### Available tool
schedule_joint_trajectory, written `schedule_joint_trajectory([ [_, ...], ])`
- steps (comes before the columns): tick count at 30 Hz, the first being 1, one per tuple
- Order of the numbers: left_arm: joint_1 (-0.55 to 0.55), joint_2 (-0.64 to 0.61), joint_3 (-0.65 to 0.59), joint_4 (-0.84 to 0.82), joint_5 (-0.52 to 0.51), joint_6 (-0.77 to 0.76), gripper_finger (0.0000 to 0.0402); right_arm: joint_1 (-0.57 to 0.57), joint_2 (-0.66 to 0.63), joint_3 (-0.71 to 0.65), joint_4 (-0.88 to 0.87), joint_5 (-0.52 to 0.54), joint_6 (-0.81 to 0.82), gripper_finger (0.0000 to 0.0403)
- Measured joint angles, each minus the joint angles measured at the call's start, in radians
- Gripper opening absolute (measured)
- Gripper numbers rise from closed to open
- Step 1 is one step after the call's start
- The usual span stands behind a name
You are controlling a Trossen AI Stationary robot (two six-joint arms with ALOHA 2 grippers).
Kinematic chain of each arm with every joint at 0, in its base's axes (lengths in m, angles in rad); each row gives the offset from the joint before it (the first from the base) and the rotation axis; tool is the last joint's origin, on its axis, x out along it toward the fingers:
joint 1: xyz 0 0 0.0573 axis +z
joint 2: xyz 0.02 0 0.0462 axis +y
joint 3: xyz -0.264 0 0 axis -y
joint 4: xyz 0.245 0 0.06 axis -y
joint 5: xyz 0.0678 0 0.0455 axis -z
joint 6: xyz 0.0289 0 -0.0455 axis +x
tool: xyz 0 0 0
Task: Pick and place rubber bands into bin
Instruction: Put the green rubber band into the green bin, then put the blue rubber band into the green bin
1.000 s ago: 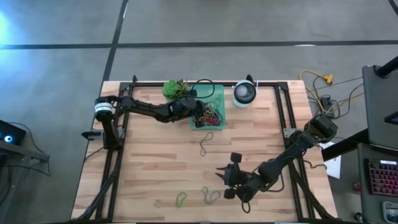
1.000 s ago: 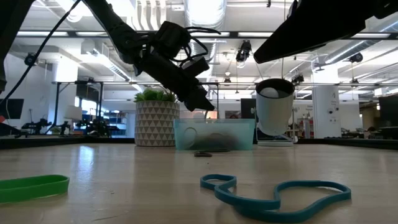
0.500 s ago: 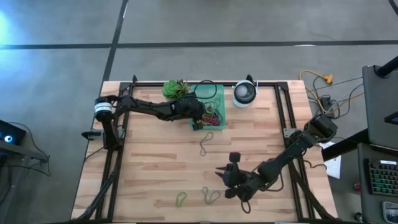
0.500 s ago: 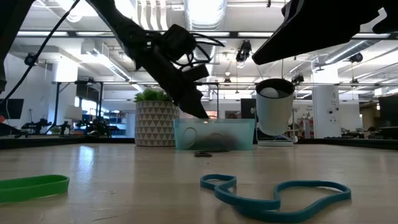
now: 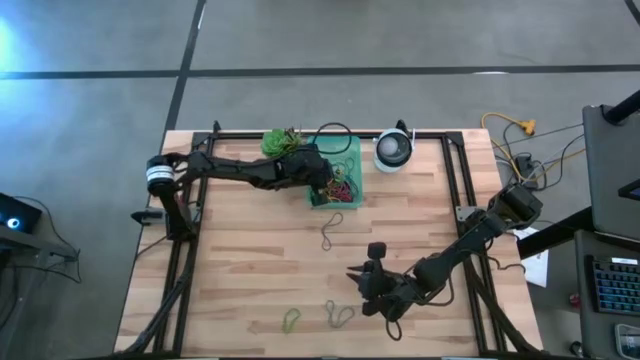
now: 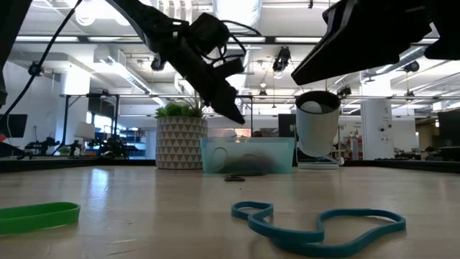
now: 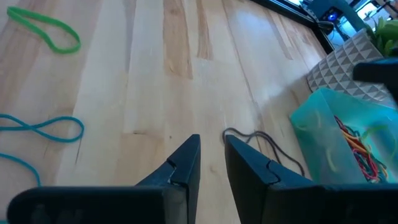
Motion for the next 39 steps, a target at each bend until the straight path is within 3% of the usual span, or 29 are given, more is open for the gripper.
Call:
schedule_joint_trajectory([
  [6, -0.016, -0.071, 0.003, -0.045, 0.039, -0.001, 0.0072, 0.0, 0.0, -0.001, -0.001, 0.0, 0.001, 0.0068],
  [15, -0.151, -0.329, -0.046, -0.357, 0.374, -0.015, 0.0072, -0.034, 0.0, -0.003, 0.0, -0.001, 0.003, 0.0068],
  [19, -0.283, -0.481, -0.143, -0.375, 0.424, -0.029, 0.0072, -0.073, 0.0, -0.003, 0.026, -0.022, 0.002, 0.0068],
  [21, -0.357, -0.558, -0.205, -0.367, 0.424, -0.032, 0.0072, -0.102, 0.0, -0.003, 0.051, -0.102, -0.012, 0.0068],
  [24, -0.474, -0.664, -0.311, -0.324, 0.426, -0.059, 0.0072, -0.146, 0.0, -0.003, 0.079, -0.314, -0.028, 0.0068],
  [29, -0.634, -0.815, -0.525, -0.118, 0.421, -0.136, 0.0072, -0.172, 0.0, -0.003, 0.075, -0.626, 0.013, 0.0068],
  [33, -0.713, -0.883, -0.677, 0.074, 0.424, -0.12, 0.0072, -0.139, 0.004, -0.003, 0.075, -0.688, 0.095, 0.0068],
  [39, -0.718, -0.941, -0.71, 0.141, 0.419, -0.117, 0.0072, -0.051, 0.055, -0.003, 0.093, -0.639, 0.139, 0.0068],
])
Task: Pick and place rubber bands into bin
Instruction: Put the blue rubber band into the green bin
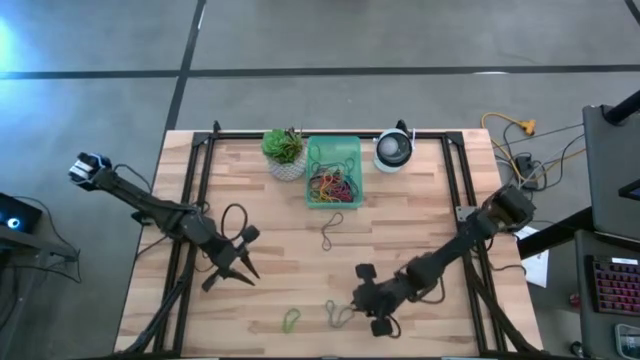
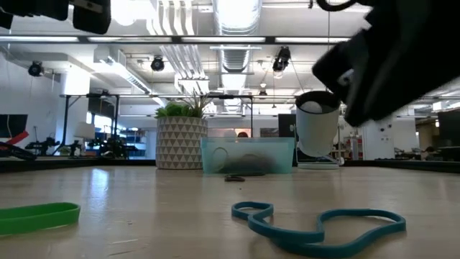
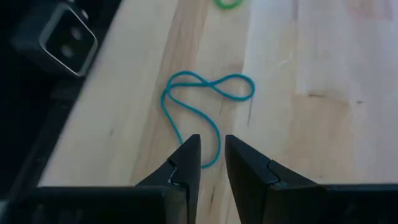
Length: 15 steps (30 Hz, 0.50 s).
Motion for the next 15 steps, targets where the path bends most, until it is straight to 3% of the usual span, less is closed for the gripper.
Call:
schedule_joint_trajectory([
  [8, -0.001, 0.075, -0.01, 0.101, 0.001, -0.018, 0.0072, 0.026, 0.131, 0.008, 0.068, 0.044, -0.056, 0.0068],
  [15, 0.0, 0.184, 0.008, 0.126, 0.001, -0.018, 0.0072, 0.022, 0.138, 0.033, 0.069, 0.045, -0.113, 0.0068],
])
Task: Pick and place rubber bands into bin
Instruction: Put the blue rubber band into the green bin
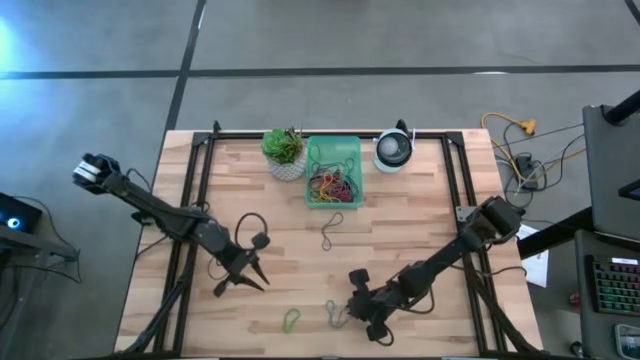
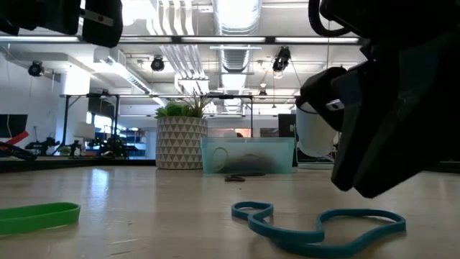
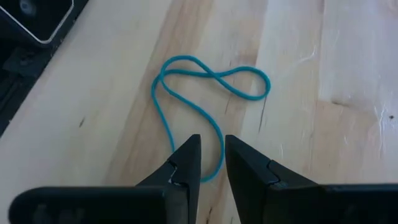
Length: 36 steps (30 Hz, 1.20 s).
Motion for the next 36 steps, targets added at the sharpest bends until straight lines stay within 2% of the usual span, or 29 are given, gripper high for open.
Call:
schedule_joint_trajectory([
  [7, 0.0, 0.051, 0.011, 0.032, 0.0, -0.001, 0.0072, -0.009, 0.007, 0.005, 0.001, 0.001, 0.026, 0.0068],
  [18, 0.0, 0.043, 0.012, 0.031, 0.0, -0.003, 0.0072, -0.024, 0.092, 0.021, 0.007, -0.011, 0.081, 0.0067],
  [21, -0.001, 0.043, 0.012, 0.032, 0.0, -0.003, 0.0072, -0.027, 0.093, 0.021, 0.004, -0.03, 0.073, 0.0054],
  [24, -0.001, 0.042, 0.012, 0.032, 0.0, -0.003, 0.0072, -0.027, 0.093, 0.021, -0.004, -0.036, 0.051, 0.0021],
  [28, -0.001, 0.042, 0.012, 0.032, 0.0, -0.003, 0.0072, -0.027, 0.093, 0.022, -0.018, -0.034, 0.054, 0.0009],
  [36, -0.001, 0.042, 0.012, 0.032, 0.0, -0.003, 0.0072, -0.021, 0.045, 0.013, -0.049, 0.074, -0.041, 0.0008],
])
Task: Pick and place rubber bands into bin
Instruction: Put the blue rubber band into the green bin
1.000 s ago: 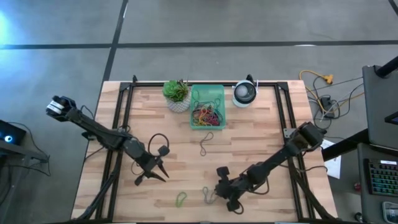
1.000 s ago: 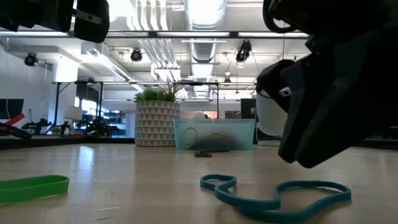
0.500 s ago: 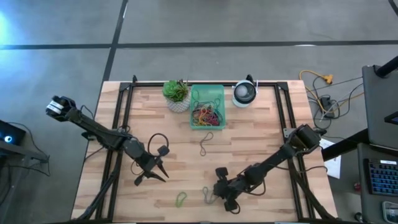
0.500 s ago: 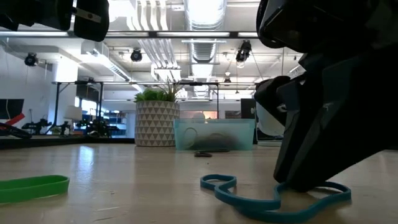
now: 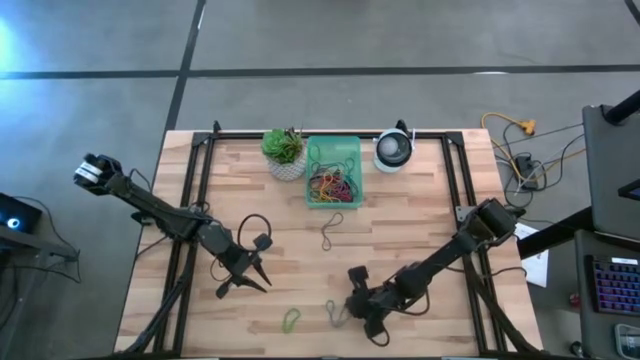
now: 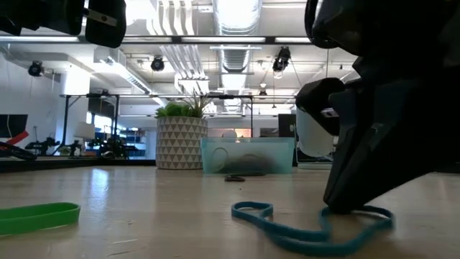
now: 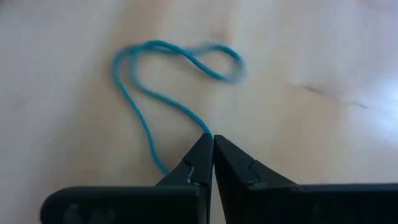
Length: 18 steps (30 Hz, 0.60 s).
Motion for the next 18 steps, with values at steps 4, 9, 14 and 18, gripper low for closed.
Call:
schedule_joint_trajectory([
  [4, 0.0, 0.0, 0.0, -0.001, 0.0, 0.0, 0.0072, 0.018, -0.048, -0.004, -0.045, 0.112, -0.057, 0.0008],
  [9, 0.001, 0.0, 0.0, 0.0, 0.0, 0.0, 0.0072, 0.057, -0.097, 0.016, -0.073, 0.268, -0.111, 0.0008],
  [14, 0.001, 0.0, 0.0, 0.001, 0.0, 0.0, 0.0072, 0.067, -0.105, 0.034, -0.07, 0.488, -0.216, 0.0008],
  [18, 0.0, 0.0, 0.0, 0.001, 0.0, 0.0, 0.0072, 0.06, -0.106, 0.044, -0.07, 0.66, -0.29, 0.0008],
])
